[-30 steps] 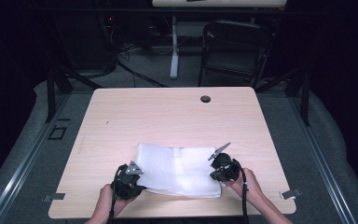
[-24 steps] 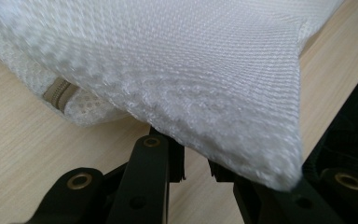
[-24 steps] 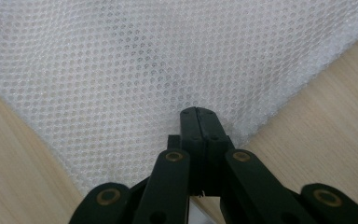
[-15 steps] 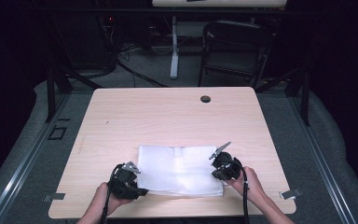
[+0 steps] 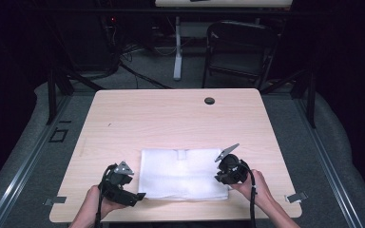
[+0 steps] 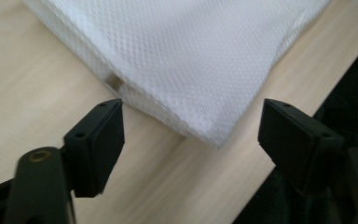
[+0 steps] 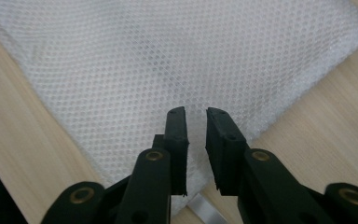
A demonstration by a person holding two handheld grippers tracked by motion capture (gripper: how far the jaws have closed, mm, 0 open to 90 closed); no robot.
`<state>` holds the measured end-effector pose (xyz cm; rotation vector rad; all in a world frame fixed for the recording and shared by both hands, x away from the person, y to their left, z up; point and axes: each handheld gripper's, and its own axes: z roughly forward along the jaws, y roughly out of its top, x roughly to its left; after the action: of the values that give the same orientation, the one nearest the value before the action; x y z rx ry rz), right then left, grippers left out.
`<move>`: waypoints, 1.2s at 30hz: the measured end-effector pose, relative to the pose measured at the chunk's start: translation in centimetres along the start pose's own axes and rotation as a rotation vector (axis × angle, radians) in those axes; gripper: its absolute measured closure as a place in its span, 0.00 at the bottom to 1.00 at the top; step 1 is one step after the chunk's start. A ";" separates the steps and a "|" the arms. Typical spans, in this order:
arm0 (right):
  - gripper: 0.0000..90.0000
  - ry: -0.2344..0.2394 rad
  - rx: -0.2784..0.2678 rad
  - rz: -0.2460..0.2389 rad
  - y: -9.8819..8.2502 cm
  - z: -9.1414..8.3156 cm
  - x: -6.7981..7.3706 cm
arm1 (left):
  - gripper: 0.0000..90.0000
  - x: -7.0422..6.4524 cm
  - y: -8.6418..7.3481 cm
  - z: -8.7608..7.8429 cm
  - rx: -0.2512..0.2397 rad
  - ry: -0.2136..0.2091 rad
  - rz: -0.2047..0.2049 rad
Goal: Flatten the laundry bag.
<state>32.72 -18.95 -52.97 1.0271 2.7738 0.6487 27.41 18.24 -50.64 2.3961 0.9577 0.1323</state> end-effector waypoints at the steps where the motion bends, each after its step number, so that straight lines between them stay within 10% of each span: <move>1: 0.87 0.000 -0.012 -0.006 0.0 -0.1 0.1 | 0.24 -0.2 0.1 -0.1 -0.023 0.007 0.008; 7: 0.92 -0.021 0.050 -0.029 0.1 1.0 0.9 | 0.22 -1.4 1.3 0.8 -0.064 -0.018 0.067; 18: 1.00 -0.001 0.095 0.017 -0.2 2.1 0.4 | 0.39 -4.4 3.9 6.6 0.085 -0.090 0.220; 24: 0.60 0.039 0.035 0.027 -0.2 1.3 0.4 | 0.61 -4.7 4.0 8.0 0.144 -0.113 0.266; 36: 0.38 0.010 0.004 0.032 -0.2 0.0 0.3 | 0.89 -4.1 3.5 8.4 0.124 -0.094 0.252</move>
<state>32.41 -18.91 -53.08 1.0741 2.7737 0.6548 28.92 9.60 -55.46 2.6055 0.6346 0.0537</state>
